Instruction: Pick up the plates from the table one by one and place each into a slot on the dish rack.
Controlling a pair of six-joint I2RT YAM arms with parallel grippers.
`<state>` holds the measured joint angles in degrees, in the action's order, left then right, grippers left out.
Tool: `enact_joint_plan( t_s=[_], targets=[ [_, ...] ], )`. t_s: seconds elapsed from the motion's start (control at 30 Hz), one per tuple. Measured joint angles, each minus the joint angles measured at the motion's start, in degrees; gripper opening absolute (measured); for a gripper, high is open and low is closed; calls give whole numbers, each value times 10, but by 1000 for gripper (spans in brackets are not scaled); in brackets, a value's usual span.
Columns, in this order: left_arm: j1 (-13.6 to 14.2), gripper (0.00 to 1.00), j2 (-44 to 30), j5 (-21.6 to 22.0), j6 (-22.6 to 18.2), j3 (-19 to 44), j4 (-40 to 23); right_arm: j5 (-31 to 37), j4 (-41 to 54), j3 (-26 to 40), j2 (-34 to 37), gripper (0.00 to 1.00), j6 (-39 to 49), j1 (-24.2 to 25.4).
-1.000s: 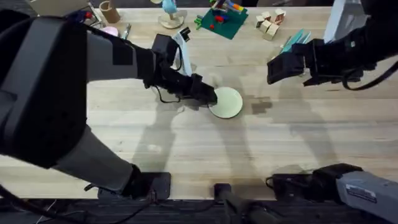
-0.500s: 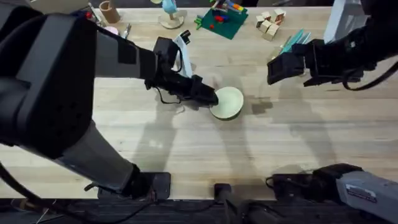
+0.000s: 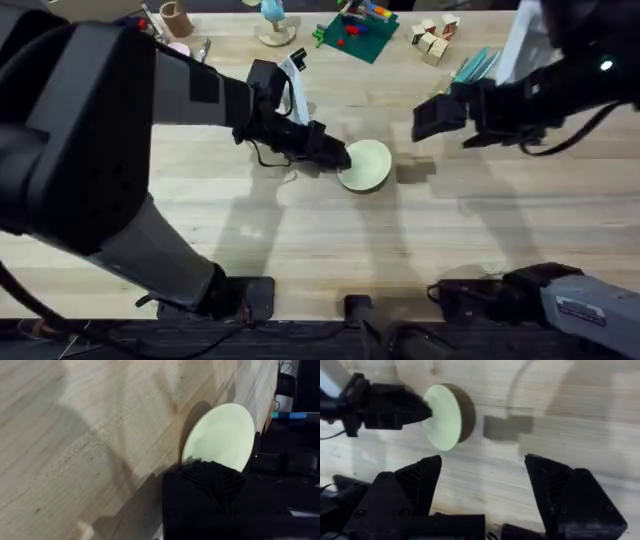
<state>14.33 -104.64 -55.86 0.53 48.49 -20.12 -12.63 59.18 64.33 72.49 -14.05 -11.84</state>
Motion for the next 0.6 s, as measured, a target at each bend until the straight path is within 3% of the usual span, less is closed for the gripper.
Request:
enact_joint_plan(
  t_s=[0.6],
  targets=[
    [0, 42, 0, 0, -1, 0, 0, -138, -217, -177, 0, 995, -80, -10]
  ],
)
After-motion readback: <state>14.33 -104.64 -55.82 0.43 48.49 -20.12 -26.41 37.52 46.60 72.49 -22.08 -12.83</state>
